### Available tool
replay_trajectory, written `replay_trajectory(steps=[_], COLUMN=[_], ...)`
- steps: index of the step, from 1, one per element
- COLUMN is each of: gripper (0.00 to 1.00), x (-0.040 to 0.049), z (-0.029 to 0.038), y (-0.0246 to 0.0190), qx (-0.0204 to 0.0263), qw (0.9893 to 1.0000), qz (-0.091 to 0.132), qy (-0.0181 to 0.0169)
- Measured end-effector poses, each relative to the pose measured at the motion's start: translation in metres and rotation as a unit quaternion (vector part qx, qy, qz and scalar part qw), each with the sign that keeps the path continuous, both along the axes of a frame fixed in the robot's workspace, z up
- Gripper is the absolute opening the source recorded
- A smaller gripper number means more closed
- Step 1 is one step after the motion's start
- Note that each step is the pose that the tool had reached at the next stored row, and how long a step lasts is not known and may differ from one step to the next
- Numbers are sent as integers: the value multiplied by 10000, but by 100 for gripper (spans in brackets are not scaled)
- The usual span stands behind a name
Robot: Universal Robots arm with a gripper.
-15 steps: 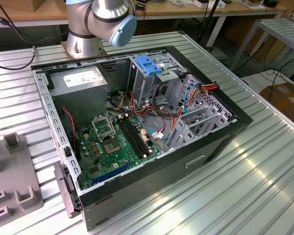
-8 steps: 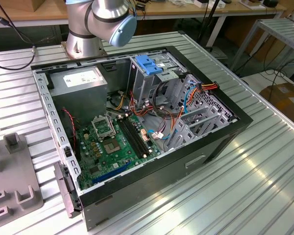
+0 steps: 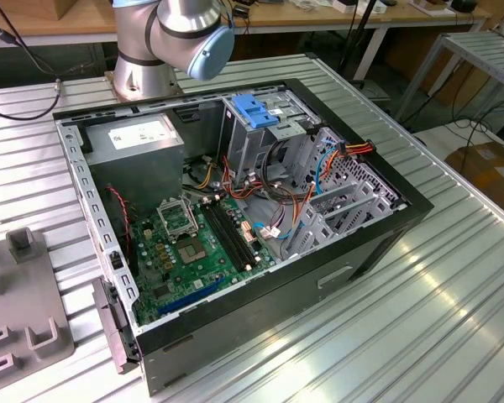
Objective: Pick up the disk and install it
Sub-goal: 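Pick up the disk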
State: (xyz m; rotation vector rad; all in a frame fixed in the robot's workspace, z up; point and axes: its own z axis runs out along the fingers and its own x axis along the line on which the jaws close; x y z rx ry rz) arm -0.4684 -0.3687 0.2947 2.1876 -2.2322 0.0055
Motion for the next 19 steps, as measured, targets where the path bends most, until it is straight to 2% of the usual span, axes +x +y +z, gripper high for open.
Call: replay_trajectory(steps=[4, 6, 16, 18, 19], gripper=[44, 44, 44, 37, 37], x=[0, 0, 0, 0, 0], z=[0, 0, 0, 0, 0], y=[0, 0, 0, 0, 0], qx=[0, 0, 0, 0, 0], qw=[10000, 9999, 9999, 9999, 9999], qz=[-17, -119, -125, -126, -127], qy=[0, 0, 0, 0, 0])
